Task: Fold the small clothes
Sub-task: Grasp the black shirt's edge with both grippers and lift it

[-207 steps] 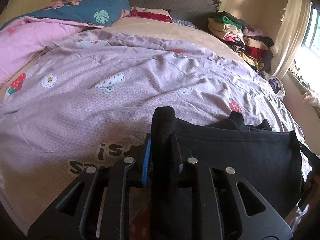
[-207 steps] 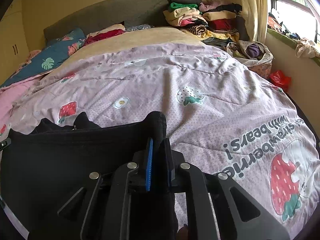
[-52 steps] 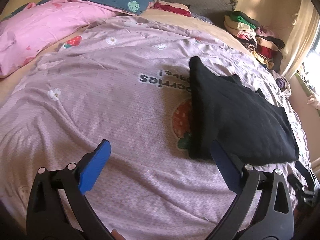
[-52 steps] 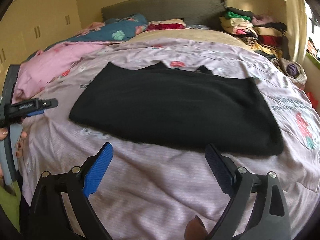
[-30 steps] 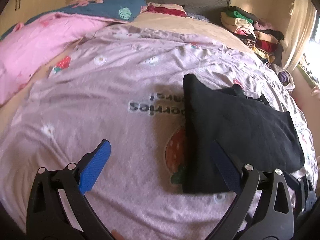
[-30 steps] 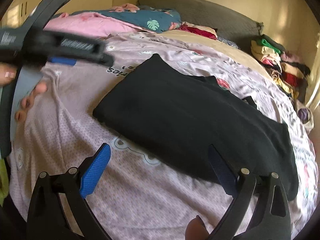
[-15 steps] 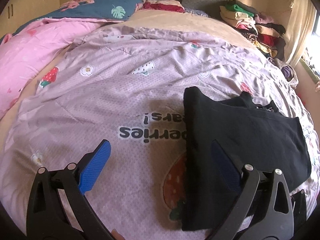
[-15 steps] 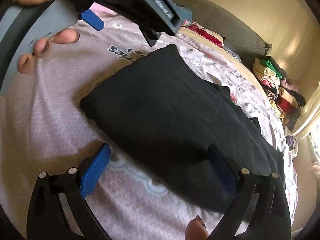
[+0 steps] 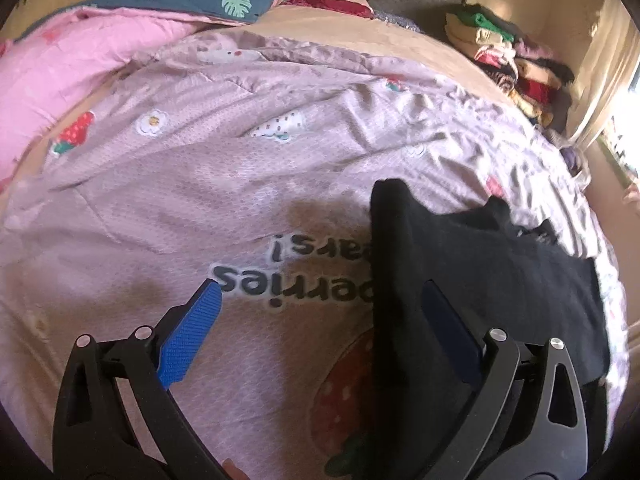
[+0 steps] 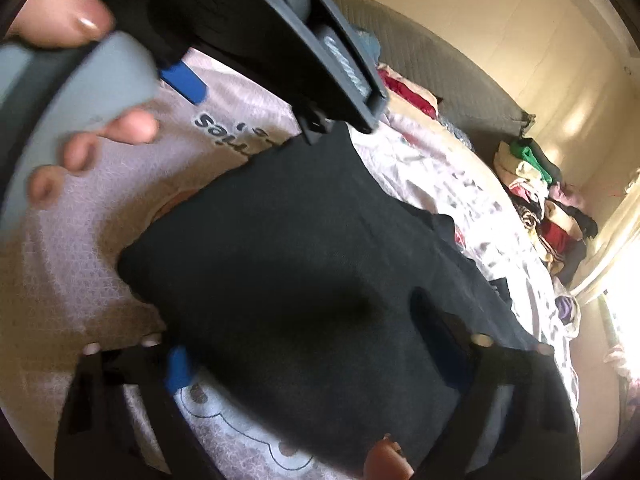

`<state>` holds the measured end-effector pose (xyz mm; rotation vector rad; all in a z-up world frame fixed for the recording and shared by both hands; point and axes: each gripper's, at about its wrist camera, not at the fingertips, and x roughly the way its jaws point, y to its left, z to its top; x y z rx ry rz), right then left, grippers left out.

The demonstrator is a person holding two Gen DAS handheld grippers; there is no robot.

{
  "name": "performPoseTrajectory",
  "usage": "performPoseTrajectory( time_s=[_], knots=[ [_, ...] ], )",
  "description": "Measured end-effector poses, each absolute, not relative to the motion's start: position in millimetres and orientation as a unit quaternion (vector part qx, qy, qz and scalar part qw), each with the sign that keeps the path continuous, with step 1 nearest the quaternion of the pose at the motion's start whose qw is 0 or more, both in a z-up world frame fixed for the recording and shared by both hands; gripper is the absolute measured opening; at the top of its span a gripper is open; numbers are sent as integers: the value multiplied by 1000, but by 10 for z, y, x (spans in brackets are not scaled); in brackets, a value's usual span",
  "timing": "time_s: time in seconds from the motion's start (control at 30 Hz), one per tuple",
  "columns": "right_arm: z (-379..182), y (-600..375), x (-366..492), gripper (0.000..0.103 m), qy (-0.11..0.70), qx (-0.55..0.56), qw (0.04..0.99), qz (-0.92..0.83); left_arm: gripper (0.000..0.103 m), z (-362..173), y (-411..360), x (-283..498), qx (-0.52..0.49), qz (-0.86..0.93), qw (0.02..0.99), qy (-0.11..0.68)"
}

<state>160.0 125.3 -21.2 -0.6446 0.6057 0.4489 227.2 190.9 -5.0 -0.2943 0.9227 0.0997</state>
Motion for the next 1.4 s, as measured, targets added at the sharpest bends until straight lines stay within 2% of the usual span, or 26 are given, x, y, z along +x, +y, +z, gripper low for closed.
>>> performPoseTrajectory(
  time_s=[0.17,0.2,0.23,0.3,0.53,0.6,0.63,0.67,0.7,0.8,1.4],
  knots=[
    [-73,1136,1478,45,267,-295,890,224,93,-92,1790,2374,-164,10,877,451],
    [-38,1087,1461,32,264,-286,892,231,93,-115,1767,2392,-170,4,874,455],
    [-16,1074,1438,24,261,-283,893,233,93,-138,1748,2406,-174,0,872,458],
    [30,1003,1419,20,256,-274,898,231,93,-173,1700,2438,-175,-5,868,464],
    [165,744,1323,14,242,-244,912,222,90,-171,1503,2428,-187,-34,868,459],
    [192,666,1301,13,238,-236,917,215,62,-114,1417,2401,-186,-45,870,454],
    [205,634,1289,12,236,-231,920,213,56,-83,1374,2388,-187,-52,871,452],
    [217,600,1274,12,234,-224,922,211,44,-57,1341,2379,-190,-59,871,450],
    [228,562,1246,11,231,-215,926,209,36,-16,1291,2360,-193,-67,871,446],
    [264,428,1185,10,226,-194,934,199,25,131,1136,2284,-183,-75,881,430],
    [563,-474,1045,8,217,-85,962,144,24,818,200,2209,-113,-107,905,396]
  ],
)
